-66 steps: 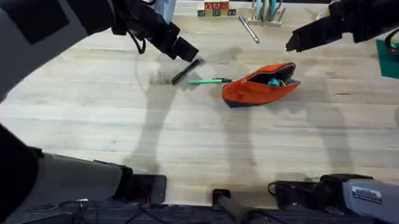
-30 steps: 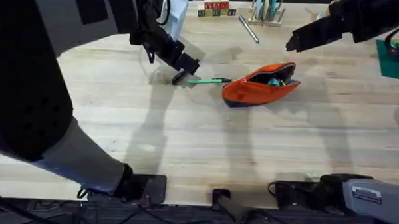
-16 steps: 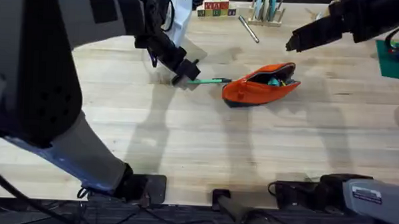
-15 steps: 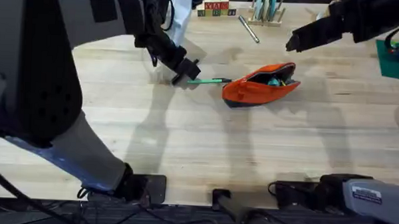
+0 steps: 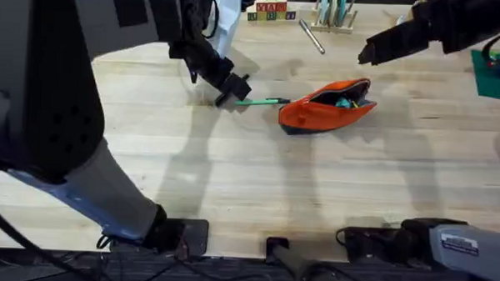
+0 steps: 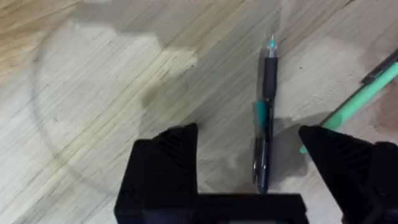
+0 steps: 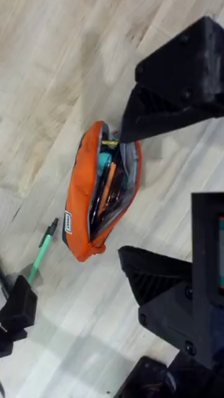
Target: Unzip the bag, pick up the pens from the table one at a time and place them inside, then zip the bag closed.
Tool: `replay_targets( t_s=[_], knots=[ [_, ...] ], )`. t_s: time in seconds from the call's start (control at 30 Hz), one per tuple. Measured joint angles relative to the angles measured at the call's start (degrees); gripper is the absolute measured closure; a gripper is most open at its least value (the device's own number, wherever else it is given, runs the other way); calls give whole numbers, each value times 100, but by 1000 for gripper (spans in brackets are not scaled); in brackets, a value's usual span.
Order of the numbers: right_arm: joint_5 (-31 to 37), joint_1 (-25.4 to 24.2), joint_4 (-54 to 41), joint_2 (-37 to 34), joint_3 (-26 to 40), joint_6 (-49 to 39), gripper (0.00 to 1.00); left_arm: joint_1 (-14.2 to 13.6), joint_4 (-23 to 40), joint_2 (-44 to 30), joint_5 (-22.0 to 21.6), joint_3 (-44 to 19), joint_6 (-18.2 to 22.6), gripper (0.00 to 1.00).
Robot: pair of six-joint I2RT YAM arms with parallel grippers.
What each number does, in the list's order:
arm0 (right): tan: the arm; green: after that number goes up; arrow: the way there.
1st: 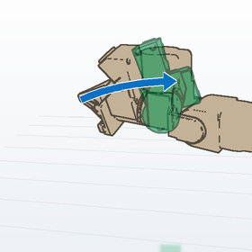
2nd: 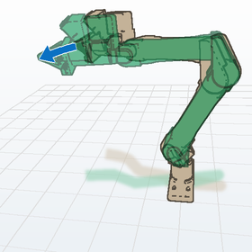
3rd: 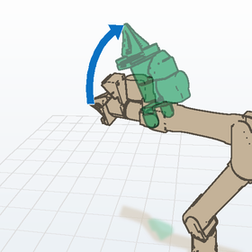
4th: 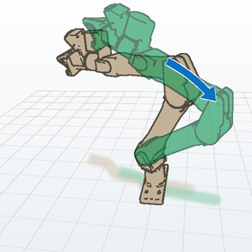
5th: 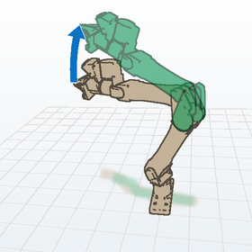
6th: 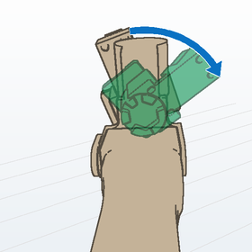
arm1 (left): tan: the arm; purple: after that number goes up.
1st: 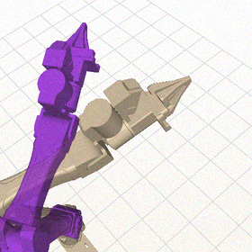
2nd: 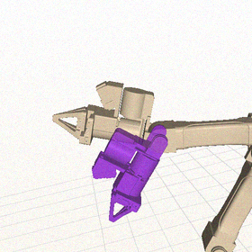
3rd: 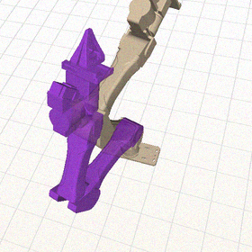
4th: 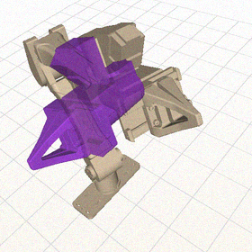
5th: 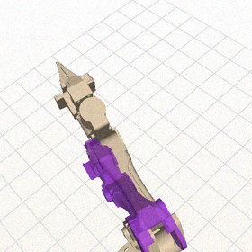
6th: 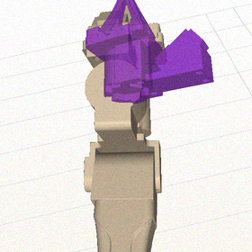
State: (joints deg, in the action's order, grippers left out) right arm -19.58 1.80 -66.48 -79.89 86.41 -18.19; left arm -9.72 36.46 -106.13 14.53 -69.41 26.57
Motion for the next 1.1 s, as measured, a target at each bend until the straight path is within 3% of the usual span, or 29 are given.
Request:
replay_targets(
  t_s=[0.87,1.03,1.1],
  knots=[
    [-1,0,0,0,0,-1,4,-226,391,-2,-663,-96,60,6],
    [1,0,0,-1,0,1,4,-394,403,0,-825,-125,109,101],
    [0,0,0,-1,0,1,4,-451,423,0,-836,-127,134,200]
  ],
)
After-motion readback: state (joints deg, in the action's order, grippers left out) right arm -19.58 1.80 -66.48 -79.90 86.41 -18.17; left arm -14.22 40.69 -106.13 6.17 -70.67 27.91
